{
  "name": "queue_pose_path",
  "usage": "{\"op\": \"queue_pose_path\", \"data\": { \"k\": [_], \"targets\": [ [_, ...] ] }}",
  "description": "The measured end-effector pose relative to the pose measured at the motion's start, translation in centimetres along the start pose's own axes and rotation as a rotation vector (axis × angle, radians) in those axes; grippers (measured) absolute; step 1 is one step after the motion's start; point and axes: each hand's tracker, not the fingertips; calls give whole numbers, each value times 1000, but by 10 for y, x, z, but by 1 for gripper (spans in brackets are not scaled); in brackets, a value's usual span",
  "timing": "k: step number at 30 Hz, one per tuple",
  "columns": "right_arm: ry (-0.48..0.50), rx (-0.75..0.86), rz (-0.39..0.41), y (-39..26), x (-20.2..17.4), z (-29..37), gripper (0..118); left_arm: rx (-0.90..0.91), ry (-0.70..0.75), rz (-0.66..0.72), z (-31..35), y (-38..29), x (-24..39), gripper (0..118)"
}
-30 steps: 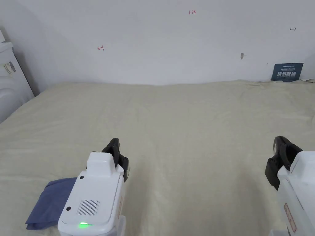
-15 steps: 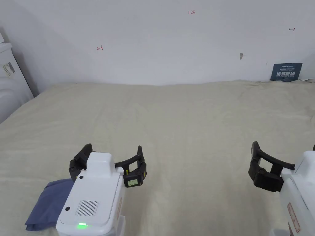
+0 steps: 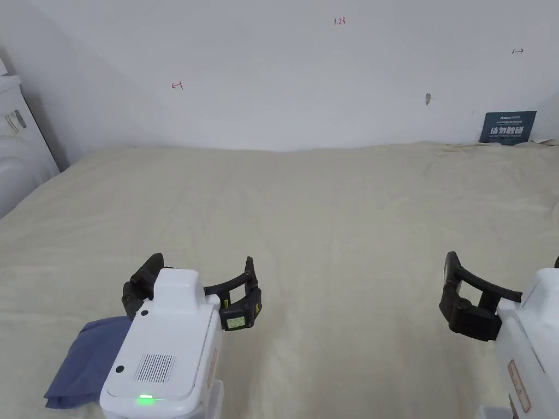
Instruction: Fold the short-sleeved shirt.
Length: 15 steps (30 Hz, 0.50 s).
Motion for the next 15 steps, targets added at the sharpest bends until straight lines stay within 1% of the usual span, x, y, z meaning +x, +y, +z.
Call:
{"op": "queue_pose_path", "data": {
  "k": [15],
  "targets": [
    [0,6,9,2,-1,0,111,4,21,11,1,0,-3,118]
  ]
}}
